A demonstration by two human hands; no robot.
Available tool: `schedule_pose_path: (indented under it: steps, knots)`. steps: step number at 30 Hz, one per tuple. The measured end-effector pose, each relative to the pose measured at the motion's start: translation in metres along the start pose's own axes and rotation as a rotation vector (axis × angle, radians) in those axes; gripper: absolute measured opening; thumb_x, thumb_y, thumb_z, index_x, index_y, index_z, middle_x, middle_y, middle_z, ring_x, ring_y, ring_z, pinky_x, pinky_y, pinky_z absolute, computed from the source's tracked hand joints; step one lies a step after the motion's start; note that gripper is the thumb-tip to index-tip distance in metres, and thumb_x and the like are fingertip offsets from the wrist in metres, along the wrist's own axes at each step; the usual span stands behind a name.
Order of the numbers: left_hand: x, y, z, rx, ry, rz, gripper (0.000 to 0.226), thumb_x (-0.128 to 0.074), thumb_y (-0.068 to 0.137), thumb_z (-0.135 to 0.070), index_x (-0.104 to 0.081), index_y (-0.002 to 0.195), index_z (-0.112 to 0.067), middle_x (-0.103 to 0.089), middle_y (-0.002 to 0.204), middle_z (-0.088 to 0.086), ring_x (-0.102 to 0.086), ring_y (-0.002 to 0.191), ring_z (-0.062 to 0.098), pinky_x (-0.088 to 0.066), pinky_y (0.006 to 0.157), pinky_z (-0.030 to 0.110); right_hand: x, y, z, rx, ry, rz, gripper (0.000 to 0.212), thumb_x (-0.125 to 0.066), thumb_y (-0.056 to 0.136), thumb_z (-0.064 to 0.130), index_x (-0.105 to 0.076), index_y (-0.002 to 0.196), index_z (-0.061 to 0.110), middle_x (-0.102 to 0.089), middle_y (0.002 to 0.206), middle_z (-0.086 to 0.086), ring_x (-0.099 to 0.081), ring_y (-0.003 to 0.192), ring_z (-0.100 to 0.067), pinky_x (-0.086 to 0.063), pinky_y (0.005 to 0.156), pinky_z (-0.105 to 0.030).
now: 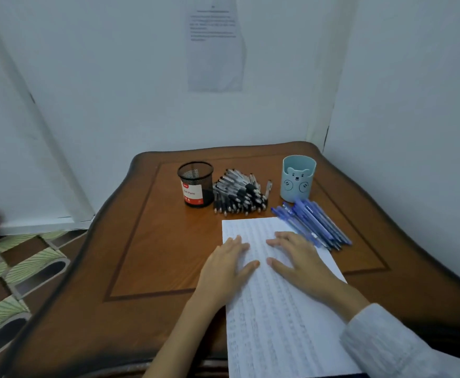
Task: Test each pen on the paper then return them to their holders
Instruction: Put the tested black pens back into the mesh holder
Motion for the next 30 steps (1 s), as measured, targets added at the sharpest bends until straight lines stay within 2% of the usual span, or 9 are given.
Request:
schedule_pose_path:
  steps: [4, 11, 14, 16, 19, 22, 24, 28, 30]
  knots:
    - [0.0, 0.008, 0.005, -0.014, 0.017, -0.005, 0.055, -0.041, 0.097, -0.051, -0.036, 0.145, -0.026, -0.021, 0.158, -0.004, -0.013, 0.145, 0.01, -0.008, 0.117, 0.031, -0.003, 0.005, 0.002, 0.012, -0.044, -0.02, 0.043, -0.048, 0.096, 0.046, -0.046, 0.137, 0.032, -0.035, 0.146, 0.012, -0.023, 0.137, -0.003, -0.015, 0.111, -0.024]
    - [0.0, 0.011, 0.009, -0.056, -0.003, -0.036, 0.054, -0.041, 0.097, -0.05, -0.035, 0.145, -0.028, -0.02, 0.157, -0.006, -0.013, 0.145, 0.008, -0.007, 0.116, 0.027, -0.001, 0.009, 0.003, 0.011, -0.028, -0.041, 0.041, -0.051, 0.095, 0.046, -0.048, 0.135, 0.035, -0.036, 0.143, 0.015, -0.026, 0.134, -0.001, -0.016, 0.111, -0.025]
    - [0.008, 0.013, 0.012, -0.035, -0.094, -0.092, 0.047, -0.049, 0.096, -0.043, -0.043, 0.14, -0.027, -0.034, 0.151, -0.011, -0.025, 0.14, 0.005, -0.019, 0.11, 0.021, 0.002, 0.013, 0.002, 0.0, -0.033, 0.038, 0.041, -0.051, 0.095, 0.045, -0.046, 0.135, 0.035, -0.034, 0.14, 0.017, -0.025, 0.133, -0.001, -0.019, 0.11, -0.025]
    - [0.022, 0.018, 0.022, 0.004, -0.182, -0.198, 0.039, -0.056, 0.094, -0.037, -0.052, 0.13, -0.027, -0.05, 0.135, -0.014, -0.04, 0.128, 0.002, -0.03, 0.101, 0.016, 0.008, 0.021, 0.003, -0.008, -0.042, 0.163, 0.041, -0.052, 0.096, 0.042, -0.047, 0.135, 0.033, -0.035, 0.136, 0.017, -0.027, 0.13, -0.001, -0.022, 0.106, -0.021]
    - [0.05, 0.026, 0.042, 0.077, -0.308, -0.417, 0.026, -0.064, 0.088, -0.031, -0.059, 0.114, -0.031, -0.059, 0.111, -0.022, -0.053, 0.109, 0.0, -0.045, 0.097, 0.026, 0.024, 0.041, 0.006, -0.023, 0.017, 0.277, 0.036, -0.056, 0.095, 0.034, -0.052, 0.13, 0.026, -0.047, 0.13, 0.011, -0.042, 0.119, -0.002, -0.033, 0.099, -0.017]
    - [0.079, 0.037, 0.062, 0.13, -0.475, -0.633, 0.025, -0.069, 0.085, -0.02, -0.059, 0.106, -0.03, -0.061, 0.099, -0.018, -0.057, 0.097, -0.001, -0.053, 0.088, 0.035, 0.042, 0.067, 0.013, -0.042, 0.158, 0.167, 0.023, -0.06, 0.094, 0.026, -0.059, 0.117, 0.029, -0.057, 0.12, 0.009, -0.053, 0.104, -0.002, -0.046, 0.089, -0.018]
    - [0.092, 0.047, 0.073, 0.136, -0.484, -0.733, 0.03, -0.071, 0.083, -0.02, -0.058, 0.109, -0.028, -0.062, 0.103, -0.013, -0.057, 0.1, 0.002, -0.053, 0.089, 0.038, 0.05, 0.084, 0.02, -0.04, 0.241, 0.066, 0.019, -0.061, 0.093, 0.02, -0.061, 0.111, 0.028, -0.061, 0.112, 0.01, -0.056, 0.099, -0.001, -0.047, 0.081, -0.015]
    - [0.097, 0.074, 0.092, 0.162, -0.459, -0.785, 0.054, -0.076, 0.078, -0.03, -0.05, 0.124, -0.03, -0.051, 0.123, -0.012, -0.048, 0.12, 0.011, -0.048, 0.096, 0.038, 0.049, 0.122, 0.027, -0.078, 0.376, -0.071, 0.019, -0.065, 0.09, 0.018, -0.062, 0.106, 0.028, -0.064, 0.11, 0.005, -0.06, 0.102, -0.01, -0.051, 0.089, -0.028]
    - [0.097, 0.085, 0.098, 0.149, -0.467, -0.79, 0.063, -0.078, 0.076, -0.031, -0.047, 0.131, -0.03, -0.045, 0.129, -0.01, -0.043, 0.122, 0.008, -0.046, 0.098, 0.039, 0.043, 0.139, 0.028, -0.1, 0.365, -0.108, 0.024, -0.068, 0.088, 0.021, -0.061, 0.111, 0.027, -0.06, 0.113, 0.003, -0.057, 0.104, -0.012, -0.048, 0.089, -0.025]
Point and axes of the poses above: each hand's wrist, its own y-axis towards the middle knuckle, its own x-axis out of the back of the hand, z = x × y, the point moved 6 cm from there along y, towards the middle knuckle
